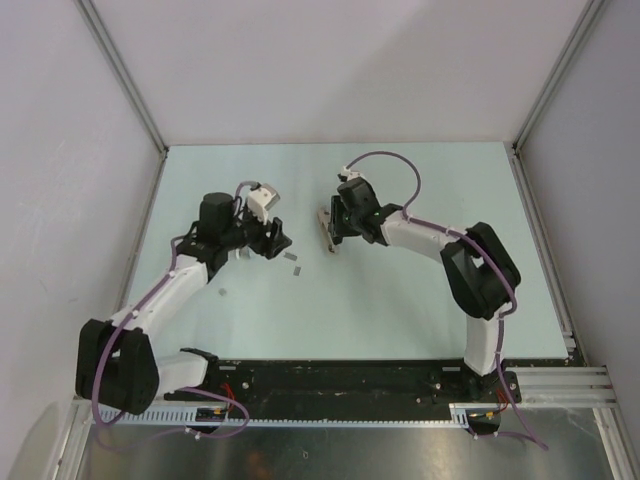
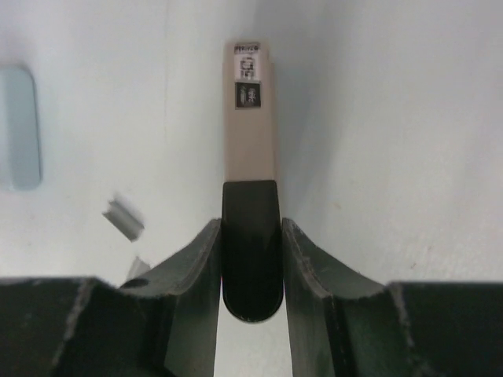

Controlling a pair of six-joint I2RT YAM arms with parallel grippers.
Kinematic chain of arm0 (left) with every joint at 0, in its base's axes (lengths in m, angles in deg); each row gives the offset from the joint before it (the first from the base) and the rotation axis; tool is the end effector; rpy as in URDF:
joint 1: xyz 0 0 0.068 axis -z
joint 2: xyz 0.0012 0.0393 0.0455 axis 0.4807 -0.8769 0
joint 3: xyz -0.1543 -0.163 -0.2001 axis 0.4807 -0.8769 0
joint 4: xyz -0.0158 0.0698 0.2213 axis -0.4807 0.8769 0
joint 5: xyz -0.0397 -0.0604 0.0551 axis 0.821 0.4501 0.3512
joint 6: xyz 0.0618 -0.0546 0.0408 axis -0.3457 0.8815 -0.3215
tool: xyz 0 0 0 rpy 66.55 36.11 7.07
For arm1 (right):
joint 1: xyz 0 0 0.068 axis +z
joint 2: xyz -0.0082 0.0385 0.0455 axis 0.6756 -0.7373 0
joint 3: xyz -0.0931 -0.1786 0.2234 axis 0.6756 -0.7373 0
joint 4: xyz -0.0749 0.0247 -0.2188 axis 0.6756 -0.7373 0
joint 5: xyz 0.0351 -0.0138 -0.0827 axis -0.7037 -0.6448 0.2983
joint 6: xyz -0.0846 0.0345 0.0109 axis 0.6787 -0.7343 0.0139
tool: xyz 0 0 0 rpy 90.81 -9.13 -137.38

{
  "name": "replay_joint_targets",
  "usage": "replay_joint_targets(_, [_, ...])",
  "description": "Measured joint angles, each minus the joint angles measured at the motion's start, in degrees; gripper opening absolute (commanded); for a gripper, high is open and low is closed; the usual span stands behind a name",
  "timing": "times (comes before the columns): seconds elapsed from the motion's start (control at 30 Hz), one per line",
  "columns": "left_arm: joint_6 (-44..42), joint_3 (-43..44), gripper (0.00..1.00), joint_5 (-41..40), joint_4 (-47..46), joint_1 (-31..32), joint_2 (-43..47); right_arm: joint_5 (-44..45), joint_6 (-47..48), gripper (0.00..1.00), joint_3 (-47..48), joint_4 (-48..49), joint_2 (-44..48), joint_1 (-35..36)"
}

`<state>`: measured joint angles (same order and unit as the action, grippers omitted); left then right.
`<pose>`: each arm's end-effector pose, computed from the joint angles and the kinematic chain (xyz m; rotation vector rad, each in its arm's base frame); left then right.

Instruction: Unload the staples from the stapler

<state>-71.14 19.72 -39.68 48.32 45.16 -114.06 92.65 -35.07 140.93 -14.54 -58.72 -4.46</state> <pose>0.2440 -0.1153 0.2765 0.7944 1.9509 -0.6181 0.3532 0.2700 0.2235 -0.1931 2.3097 0.5243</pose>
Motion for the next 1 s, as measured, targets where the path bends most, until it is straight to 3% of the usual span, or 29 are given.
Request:
replay_joint_targets(0.4, [0.33,-2.08,0.68,0.66,0.39,-5.11,4.48,8.92,4.0,0.0,24.24,-15.78,-14.14,5.22])
replay_joint_targets(0.6, [0.28,-2.27,0.68,1.07,0.44,-6.14,4.48,9.86,4.79,0.01,30.62,-18.21,-19.39,6.95])
replay_joint_targets(0.7, [0.2,-2.99,0.68,1.07,0.5,-6.34,4.48,10.12,5.55,0.18,33.11,-19.08,-21.2,7.65])
replay_joint_targets(0.87, [-0.22,-3.37,0.68,1.07,0.92,-6.4,4.33,8.94,6.32,0.63,37.09,-19.61,-23.32,8.13])
replay_joint_targets(1.0, [-0.76,-3.37,0.67,1.03,1.22,-6.4,4.15,8.04,6.6,0.8,37.4,-19.17,-22.82,7.93])
